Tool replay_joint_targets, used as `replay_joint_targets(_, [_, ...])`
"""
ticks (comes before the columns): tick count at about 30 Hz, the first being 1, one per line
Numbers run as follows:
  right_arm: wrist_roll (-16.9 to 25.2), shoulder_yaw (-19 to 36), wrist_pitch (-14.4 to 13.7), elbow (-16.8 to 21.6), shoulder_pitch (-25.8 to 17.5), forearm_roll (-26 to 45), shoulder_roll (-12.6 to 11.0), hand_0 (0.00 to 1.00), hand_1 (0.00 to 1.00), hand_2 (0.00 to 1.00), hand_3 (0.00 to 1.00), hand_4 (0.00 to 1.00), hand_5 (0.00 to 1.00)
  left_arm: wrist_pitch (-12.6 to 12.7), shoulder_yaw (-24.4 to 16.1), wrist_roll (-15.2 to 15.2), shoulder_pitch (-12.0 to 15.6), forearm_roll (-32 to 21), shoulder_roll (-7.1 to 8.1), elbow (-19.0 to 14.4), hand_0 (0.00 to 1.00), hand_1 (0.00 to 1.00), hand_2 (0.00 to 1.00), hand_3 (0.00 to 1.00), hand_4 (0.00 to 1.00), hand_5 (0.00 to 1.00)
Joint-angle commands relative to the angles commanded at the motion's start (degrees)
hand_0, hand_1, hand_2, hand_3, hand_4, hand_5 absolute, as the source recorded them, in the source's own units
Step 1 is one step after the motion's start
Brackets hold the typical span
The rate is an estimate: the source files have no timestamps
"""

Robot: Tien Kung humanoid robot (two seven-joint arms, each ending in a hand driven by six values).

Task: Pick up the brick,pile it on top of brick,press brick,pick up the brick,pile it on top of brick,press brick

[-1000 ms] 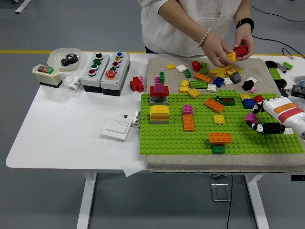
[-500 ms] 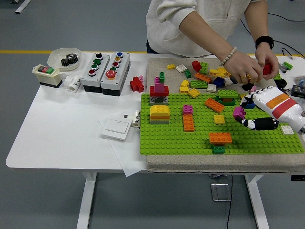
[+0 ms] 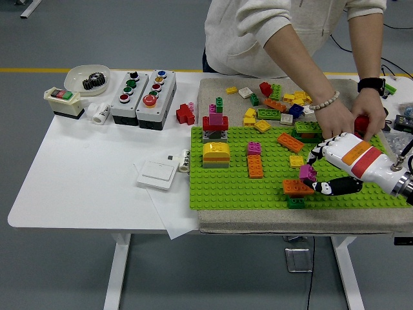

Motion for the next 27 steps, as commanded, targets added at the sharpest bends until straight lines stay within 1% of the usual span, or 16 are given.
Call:
replay_joint_targets(13, [0.22,-1.75,0.15,-0.62,1.06,-0.44,0.16,0.424,0.497,0.529,0.508,0.723,0.599,0.01,-0.12,0.09,-0.06,0.26,-0.01,-0.02,0.747,0.738,0.741,0.593,0.648,0.669])
replay_joint_targets(27, [0.37,-2.66,0.13,-1.58,2.01,-0.81,0.76,0.426,0.499,0.531,0.510,0.734,0.601,0.03,0.45,-0.28,-0.44,-0.71,0.03,-0.07,0.748,0.738,0.739,0.592,0.648,0.669])
